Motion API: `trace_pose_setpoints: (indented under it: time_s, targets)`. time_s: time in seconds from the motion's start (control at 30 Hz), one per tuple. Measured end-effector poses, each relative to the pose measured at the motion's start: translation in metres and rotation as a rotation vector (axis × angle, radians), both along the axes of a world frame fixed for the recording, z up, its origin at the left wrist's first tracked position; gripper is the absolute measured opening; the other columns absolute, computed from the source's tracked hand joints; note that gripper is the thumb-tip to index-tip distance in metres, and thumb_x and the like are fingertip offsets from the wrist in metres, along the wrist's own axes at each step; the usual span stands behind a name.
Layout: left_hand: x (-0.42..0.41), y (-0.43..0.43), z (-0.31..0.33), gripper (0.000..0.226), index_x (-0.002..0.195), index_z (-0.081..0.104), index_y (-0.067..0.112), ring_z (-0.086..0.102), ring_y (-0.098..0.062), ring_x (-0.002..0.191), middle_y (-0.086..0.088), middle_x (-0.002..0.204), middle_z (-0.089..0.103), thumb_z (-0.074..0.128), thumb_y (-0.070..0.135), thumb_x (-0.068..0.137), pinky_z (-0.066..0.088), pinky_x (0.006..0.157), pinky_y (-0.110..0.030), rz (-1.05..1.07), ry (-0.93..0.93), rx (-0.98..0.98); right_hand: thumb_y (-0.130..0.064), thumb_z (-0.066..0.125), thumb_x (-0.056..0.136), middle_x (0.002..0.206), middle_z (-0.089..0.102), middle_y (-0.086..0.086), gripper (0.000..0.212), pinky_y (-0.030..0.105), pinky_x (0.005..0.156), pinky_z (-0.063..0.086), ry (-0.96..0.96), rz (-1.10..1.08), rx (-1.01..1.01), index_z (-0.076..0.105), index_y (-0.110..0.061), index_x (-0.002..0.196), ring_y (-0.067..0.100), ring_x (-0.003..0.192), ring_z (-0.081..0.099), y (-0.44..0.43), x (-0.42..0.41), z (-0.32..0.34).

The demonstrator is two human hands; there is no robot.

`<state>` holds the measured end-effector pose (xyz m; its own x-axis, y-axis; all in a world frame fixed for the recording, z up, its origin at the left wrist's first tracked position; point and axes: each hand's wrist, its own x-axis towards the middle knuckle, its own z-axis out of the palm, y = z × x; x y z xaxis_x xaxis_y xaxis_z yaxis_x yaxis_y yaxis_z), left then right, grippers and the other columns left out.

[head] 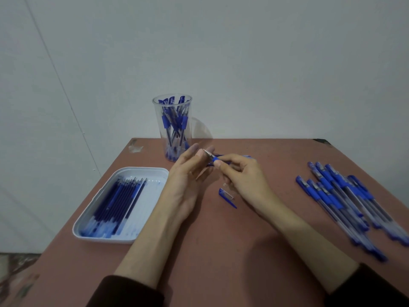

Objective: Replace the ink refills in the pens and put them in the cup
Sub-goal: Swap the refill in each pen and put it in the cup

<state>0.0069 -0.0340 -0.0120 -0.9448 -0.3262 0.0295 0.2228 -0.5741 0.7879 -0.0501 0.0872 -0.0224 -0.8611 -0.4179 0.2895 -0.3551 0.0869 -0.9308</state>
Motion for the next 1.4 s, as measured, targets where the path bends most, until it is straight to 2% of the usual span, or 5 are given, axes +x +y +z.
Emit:
trace_pose_setpoints:
  time_s: [0.5,0.67,0.97,1.27,1.4]
  targets:
    - [-0.004,-0.003,-0.01,0.029,0.107,0.063,0.015,0.063,-0.01,0.078,-0.005,0.091,0.071,0.069,0.005,0.081,0.047,0.069,-0.018,0.208,-0.064,-0.2,-0.03,0.069,0.084,0.065,0.06,0.013,0.006,0.044,0.066,0.05,0.153,-0.001,0.136,0.07,-0.036,0.084,0.028,0.06,0.053,0.005,-0.003,0.0]
    - [-0.002,0.0,-0.011,0.02,0.099,0.07,0.012,0.062,-0.002,0.069,0.006,0.076,0.071,0.072,0.015,0.08,0.042,0.066,-0.018,0.252,-0.136,-0.321,-0.037,0.07,0.081,0.059,0.056,-0.009,0.005,0.03,0.059,0.044,0.35,-0.081,0.295,0.068,-0.038,0.086,0.006,0.058,0.051,0.012,-0.006,0.002]
    - [-0.002,0.002,-0.013,0.016,0.08,0.072,0.012,0.055,-0.006,0.067,0.007,0.069,0.064,0.074,0.028,0.079,0.045,0.067,-0.02,0.298,-0.235,-0.452,-0.022,0.069,0.079,0.069,0.053,-0.015,0.016,0.024,0.065,0.037,0.545,-0.182,0.461,0.066,-0.035,0.087,0.005,0.071,0.049,0.013,0.0,0.01]
    - [-0.001,-0.003,-0.012,0.019,0.078,0.071,0.011,0.052,0.001,0.053,0.005,0.065,0.061,0.076,0.029,0.078,0.048,0.056,-0.012,0.397,-0.26,-0.498,-0.013,0.066,0.077,0.071,0.055,-0.008,0.021,0.026,0.059,0.034,0.518,-0.266,0.479,0.058,-0.033,0.079,0.01,0.072,0.048,0.017,-0.007,0.009]
    - [0.0,-0.001,-0.017,0.011,0.079,0.07,0.021,0.061,-0.004,0.062,0.005,0.069,0.067,0.08,0.019,0.074,0.046,0.061,-0.011,0.373,-0.251,-0.828,-0.016,0.07,0.079,0.072,0.054,-0.014,0.024,0.025,0.063,0.033,0.431,-0.322,0.446,0.054,-0.034,0.08,0.005,0.07,0.048,0.019,-0.008,0.011]
